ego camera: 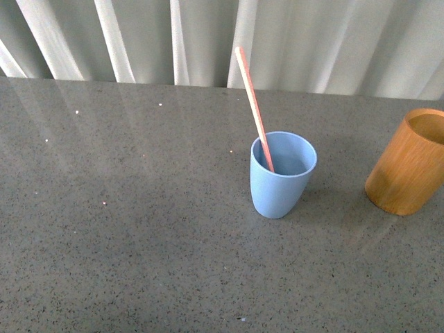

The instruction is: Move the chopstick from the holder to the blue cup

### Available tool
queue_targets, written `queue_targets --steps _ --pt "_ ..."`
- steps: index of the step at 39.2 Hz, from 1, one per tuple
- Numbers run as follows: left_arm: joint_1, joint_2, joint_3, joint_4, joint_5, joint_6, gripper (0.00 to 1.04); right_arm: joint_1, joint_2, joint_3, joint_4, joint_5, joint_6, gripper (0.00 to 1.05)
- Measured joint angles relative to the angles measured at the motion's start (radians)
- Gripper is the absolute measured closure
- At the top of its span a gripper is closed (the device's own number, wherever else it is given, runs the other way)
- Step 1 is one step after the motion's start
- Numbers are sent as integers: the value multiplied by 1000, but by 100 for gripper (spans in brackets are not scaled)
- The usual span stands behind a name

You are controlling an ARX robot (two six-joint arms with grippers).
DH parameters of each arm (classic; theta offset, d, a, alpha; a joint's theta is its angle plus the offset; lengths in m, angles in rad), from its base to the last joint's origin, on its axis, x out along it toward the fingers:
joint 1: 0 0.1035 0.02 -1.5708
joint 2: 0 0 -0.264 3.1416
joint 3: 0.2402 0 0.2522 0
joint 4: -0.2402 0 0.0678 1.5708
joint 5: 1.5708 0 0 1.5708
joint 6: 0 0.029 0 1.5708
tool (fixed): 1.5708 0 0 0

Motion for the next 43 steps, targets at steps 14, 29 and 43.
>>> queue_targets --steps 14,29,43 --pt "0 0 0 0 0 0 7 -168 -149 -138 128 -553 -1 64" --pt "0 0 0 0 0 0 7 -177 -340 -204 2 -561 -3 104" --pt "0 0 0 0 0 0 7 -177 -527 -226 -130 -561 -3 104"
